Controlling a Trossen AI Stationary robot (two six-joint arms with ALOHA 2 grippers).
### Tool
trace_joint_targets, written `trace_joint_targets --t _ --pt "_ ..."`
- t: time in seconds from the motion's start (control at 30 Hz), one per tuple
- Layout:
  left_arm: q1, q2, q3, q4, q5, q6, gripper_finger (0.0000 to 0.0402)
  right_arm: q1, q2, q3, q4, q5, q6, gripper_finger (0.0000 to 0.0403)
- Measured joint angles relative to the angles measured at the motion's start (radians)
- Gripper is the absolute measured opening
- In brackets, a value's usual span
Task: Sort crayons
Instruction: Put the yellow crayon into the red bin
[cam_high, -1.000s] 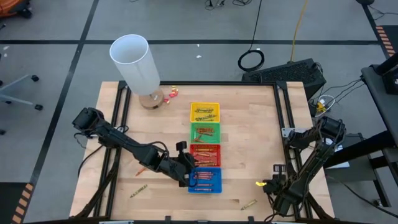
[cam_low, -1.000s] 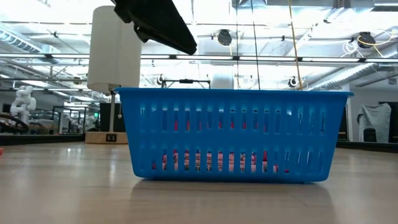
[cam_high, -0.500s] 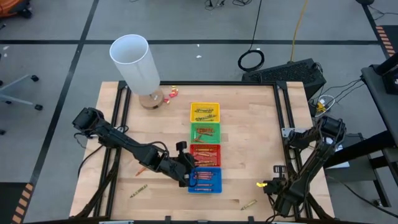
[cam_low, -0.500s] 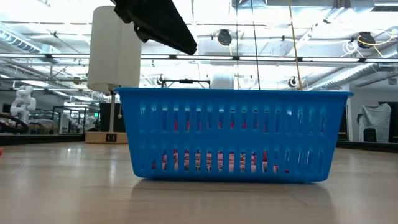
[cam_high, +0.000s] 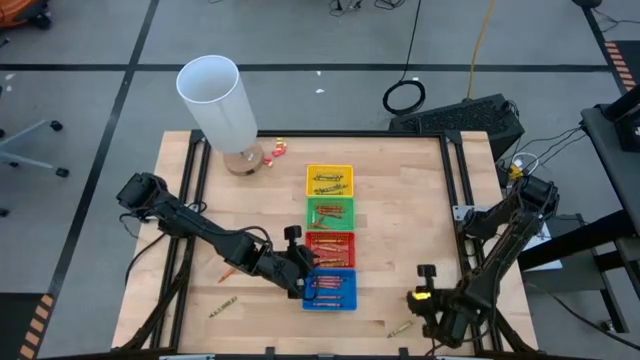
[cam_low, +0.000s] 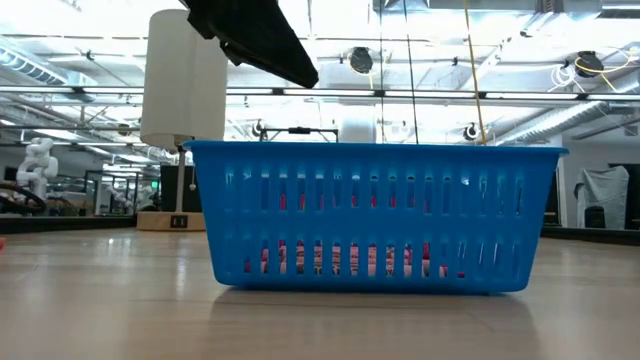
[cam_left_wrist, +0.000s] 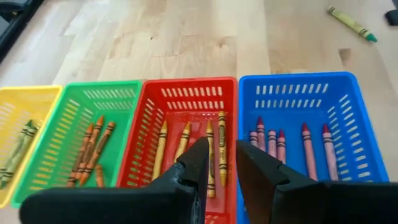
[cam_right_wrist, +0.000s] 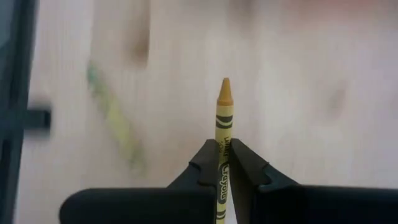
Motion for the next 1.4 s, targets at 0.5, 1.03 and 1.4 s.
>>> trace_joint_targets --t 0.5,1.03,1.4 --pt "0.037 0.0 0.0 -0.001 -0.026 0.132 0.008 -0.145 -0.021 0.0 0.085 0.324 -0.306 0.0" --pt "0.076 0.0 0.0 -0.004 -0.024 0.285 0.008 -0.255 -0.022 0.0 0.087 0.339 -0.822 0.0005" --pt "0.111 0.0 0.0 -0.005 -0.023 0.306 0.008 -0.28 -0.022 0.001 0.086 0.339 -0.935 0.0006"
